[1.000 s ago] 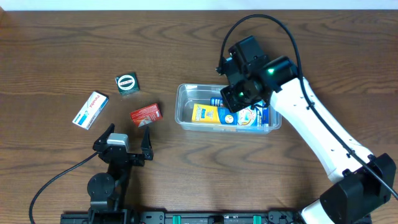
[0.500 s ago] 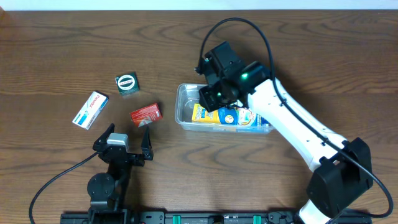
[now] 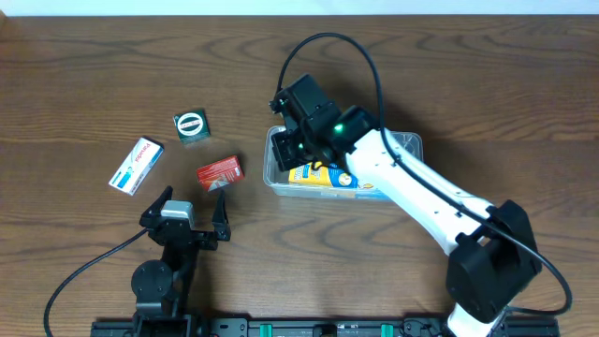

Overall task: Pack container
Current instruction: 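Push the boxes flat inside the container with the right gripper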

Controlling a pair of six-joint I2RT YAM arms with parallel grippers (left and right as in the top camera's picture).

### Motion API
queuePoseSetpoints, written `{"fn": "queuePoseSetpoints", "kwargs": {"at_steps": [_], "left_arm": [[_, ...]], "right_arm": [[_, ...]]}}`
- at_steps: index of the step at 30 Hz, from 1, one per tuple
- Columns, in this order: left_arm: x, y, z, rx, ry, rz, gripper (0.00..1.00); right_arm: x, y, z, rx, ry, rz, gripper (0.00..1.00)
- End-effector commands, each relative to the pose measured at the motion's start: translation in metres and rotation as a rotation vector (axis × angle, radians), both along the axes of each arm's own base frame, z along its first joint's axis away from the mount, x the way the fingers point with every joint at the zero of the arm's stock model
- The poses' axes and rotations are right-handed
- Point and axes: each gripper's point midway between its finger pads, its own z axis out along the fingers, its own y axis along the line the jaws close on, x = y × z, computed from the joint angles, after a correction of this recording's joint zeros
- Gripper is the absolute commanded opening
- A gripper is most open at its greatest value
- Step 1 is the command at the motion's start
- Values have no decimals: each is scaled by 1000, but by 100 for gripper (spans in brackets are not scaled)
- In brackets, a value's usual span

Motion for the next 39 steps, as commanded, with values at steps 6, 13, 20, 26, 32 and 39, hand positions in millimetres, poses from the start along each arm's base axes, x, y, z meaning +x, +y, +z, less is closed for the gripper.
{"fn": "queuePoseSetpoints", "kwargs": {"at_steps": [6,13,20,26,32,39], "left_arm": [[0,0,-16,7,43,0,98],[0,0,-16,7,43,0,98],[0,0,-16,7,43,0,98],[0,0,-16,7,43,0,98],[0,0,-16,7,43,0,98],[0,0,-16,7,43,0,98]], "right_arm": [[-3,4,-33,-61,67,-141,1],[-4,-8,-45,-116,107,-251,1],[-5,-9,-58,-130,141,-291,1],[-4,-9,-64,-134,148,-301,1],[0,-6,-63,-119,133,-302,1],[1,-4,-62,-112,131,-305,1]]}}
